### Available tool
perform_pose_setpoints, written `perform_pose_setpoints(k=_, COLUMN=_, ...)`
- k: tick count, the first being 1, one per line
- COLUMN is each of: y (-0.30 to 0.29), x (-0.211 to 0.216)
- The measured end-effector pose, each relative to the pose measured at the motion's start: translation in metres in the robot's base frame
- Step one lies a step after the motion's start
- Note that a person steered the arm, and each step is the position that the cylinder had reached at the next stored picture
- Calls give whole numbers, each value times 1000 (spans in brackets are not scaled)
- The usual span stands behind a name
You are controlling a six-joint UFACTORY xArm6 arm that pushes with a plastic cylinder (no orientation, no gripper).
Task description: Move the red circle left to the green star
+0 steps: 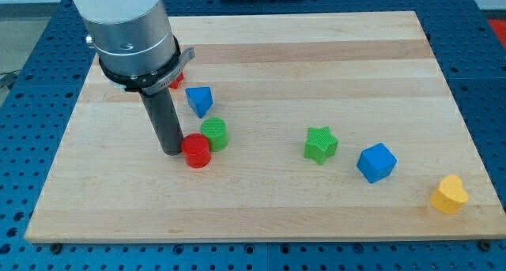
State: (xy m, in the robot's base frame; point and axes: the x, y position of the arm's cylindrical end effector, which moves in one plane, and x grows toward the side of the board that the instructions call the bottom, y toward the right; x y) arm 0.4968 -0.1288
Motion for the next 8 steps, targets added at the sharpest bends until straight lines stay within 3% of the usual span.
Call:
perform_pose_setpoints(k=3, y=62, x=-5)
perform_pose_setpoints(k=6, y=-12, x=2)
perform_pose_setpoints(k=8, y=4, x=60)
